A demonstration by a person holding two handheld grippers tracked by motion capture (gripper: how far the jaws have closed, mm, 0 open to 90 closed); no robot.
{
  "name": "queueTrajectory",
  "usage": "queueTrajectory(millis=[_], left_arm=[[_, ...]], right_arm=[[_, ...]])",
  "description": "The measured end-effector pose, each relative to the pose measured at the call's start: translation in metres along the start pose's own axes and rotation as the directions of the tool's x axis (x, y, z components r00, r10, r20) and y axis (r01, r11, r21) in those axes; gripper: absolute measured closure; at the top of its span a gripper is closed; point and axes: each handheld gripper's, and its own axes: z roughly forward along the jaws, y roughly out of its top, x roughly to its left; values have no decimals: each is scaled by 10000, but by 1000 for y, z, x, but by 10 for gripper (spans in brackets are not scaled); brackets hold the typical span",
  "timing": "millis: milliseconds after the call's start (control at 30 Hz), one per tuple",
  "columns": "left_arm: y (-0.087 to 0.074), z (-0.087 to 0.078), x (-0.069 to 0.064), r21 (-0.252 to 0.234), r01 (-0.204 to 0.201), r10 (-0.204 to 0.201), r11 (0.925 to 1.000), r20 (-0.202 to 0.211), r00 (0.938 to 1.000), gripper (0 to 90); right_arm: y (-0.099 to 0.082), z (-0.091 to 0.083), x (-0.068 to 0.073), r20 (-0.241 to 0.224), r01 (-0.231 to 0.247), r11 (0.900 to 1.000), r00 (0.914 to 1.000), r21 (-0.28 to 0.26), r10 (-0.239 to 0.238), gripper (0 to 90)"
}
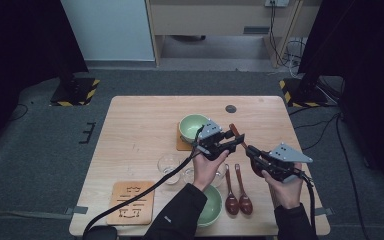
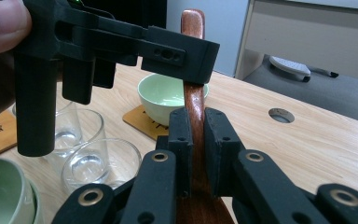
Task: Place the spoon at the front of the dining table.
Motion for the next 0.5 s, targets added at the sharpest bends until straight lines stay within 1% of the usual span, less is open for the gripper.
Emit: queueTrajectory(millis=[67, 133, 167, 267, 333, 400, 433, 467, 500], left_arm=[[0, 0, 0, -35, 78, -78, 10000, 61, 10000, 614], [1, -1, 1, -108, 274, -271, 9996, 223, 9994, 640], [1, -1, 2, -169, 526, -520, 9985, 383, 9979, 658], [2, -2, 3, -303, 960, -936, 9949, 713, 9930, 719], [3, -2, 2, -437, 1248, -1198, 9912, 1025, 9875, 765], [3, -2, 0, -569, 1531, -1436, 9866, 1434, 9792, 817], [4, -3, -1, -608, 1558, -1446, 9859, 1578, 9768, 839], [4, -3, -3, -639, 1354, -1248, 9887, 1471, 9812, 843], [4, -4, -3, -636, 1197, -1097, 9908, 1429, 9836, 843]], right_arm=[[0, 0, 0, 4, -5, 10000, 10000, 22, 5, 820], [0, 0, 0, 24, -2, 10000, 10000, 11, 2, 819], [0, 0, 0, 27, -3, 10000, 10000, 8, 3, 820], [0, 0, 0, 34, -1, 10000, 10000, -6, 1, 820], [0, 0, 1, 39, 0, 10000, 10000, -2, 0, 820], [0, 0, 1, 57, 8, 10000, 10000, 4, -8, 821], [0, 1, 1, 60, 21, 10000, 10000, -11, -21, 820], [-1, 1, 2, 76, 38, 10000, 10000, -43, -38, 820], [-1, 2, 2, 92, 55, 10000, 9999, -63, -54, 819]])
